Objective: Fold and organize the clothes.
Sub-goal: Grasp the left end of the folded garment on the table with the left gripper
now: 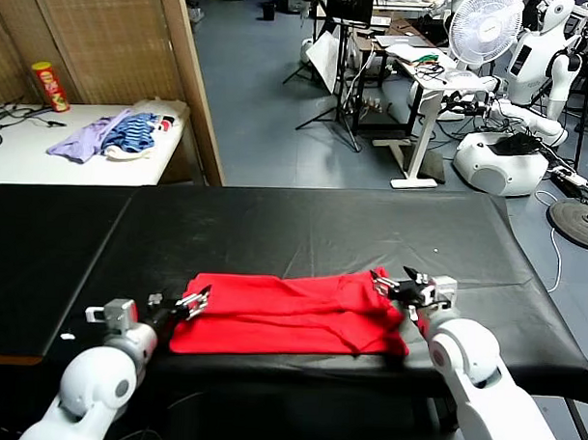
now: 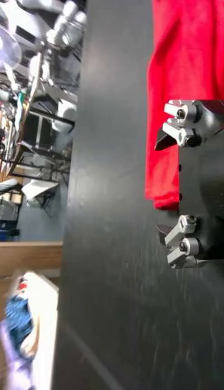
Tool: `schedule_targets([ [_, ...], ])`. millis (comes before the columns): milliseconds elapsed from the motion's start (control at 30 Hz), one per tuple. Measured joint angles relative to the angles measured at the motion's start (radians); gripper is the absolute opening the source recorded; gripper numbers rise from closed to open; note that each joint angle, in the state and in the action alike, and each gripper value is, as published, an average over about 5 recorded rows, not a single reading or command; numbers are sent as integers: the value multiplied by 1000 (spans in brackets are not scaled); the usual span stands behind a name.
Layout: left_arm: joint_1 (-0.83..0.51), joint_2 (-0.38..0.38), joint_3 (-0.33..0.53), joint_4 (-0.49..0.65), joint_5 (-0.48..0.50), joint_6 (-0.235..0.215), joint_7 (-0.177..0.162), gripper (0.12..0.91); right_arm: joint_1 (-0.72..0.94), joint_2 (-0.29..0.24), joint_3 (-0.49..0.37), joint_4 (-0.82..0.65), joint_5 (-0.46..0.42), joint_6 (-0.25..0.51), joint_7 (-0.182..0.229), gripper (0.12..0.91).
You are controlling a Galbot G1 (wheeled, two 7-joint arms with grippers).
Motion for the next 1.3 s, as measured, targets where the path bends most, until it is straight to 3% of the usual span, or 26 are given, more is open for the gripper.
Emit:
schedule_targets([
  [100, -23, -7, 8, 35, -15, 0, 7, 796, 13, 12, -4, -31, -9, 7, -7, 742],
  [233, -46, -11, 10, 76, -33, -10, 9, 740, 17, 32, -8, -58, -36, 30, -16, 555],
  [467, -50, -26, 12, 114, -19, -67, -11, 380, -5, 71, -20, -71, -99, 99, 21, 203],
  [600, -37, -50, 18, 123, 75, -132, -26, 174, -23, 96, -22, -81, -123, 146, 63, 137],
  [733, -24, -76, 19, 127, 169, -174, -26, 127, -33, 116, -18, -87, -128, 169, 75, 137],
  [867, -20, -89, 20, 126, 215, -176, -15, 125, -46, 120, -12, -75, -127, 172, 65, 151],
  [967, -20, -91, 19, 117, 220, -169, -4, 126, -60, 113, -5, -57, -128, 170, 51, 252],
  [1033, -18, -90, 17, 109, 220, -165, 1, 147, -70, 104, 1, -39, -129, 166, 39, 365],
  [1133, -10, -83, 9, 94, 211, -162, 7, 262, -89, 88, 12, -1, -129, 160, 23, 532],
  [1300, 18, -67, -17, 58, 163, -151, 21, 547, -137, 62, 49, 91, -126, 152, 4, 752],
])
